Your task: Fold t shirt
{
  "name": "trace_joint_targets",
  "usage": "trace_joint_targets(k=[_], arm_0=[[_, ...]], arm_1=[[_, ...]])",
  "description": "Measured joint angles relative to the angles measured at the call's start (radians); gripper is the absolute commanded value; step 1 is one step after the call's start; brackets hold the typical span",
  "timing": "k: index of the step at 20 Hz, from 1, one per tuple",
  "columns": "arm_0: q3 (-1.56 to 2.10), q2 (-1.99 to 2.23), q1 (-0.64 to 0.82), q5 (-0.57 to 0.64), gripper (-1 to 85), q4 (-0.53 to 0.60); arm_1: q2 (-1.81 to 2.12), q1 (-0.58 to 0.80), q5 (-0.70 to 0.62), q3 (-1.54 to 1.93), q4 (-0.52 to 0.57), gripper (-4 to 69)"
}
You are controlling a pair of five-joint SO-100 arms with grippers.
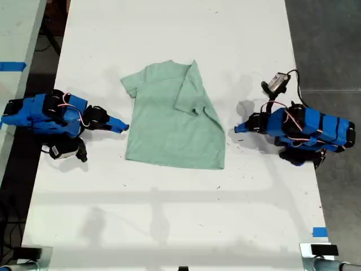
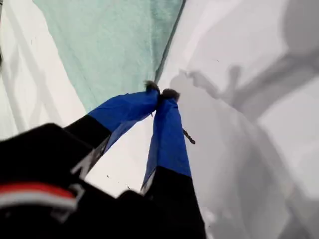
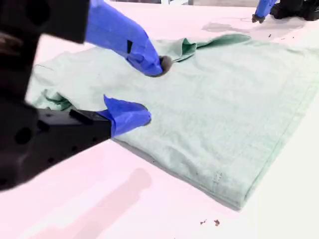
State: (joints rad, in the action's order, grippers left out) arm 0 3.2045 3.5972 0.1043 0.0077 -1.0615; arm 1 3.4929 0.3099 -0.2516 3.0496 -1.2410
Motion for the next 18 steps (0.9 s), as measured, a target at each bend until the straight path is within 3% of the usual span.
trace_joint_targets(k=[18], arm_0=[[0.0, 0.0, 0.0, 0.0, 12.3, 0.0]], arm_1=[[0.0, 0.0, 0.012, 0.002, -0.012, 2.0]])
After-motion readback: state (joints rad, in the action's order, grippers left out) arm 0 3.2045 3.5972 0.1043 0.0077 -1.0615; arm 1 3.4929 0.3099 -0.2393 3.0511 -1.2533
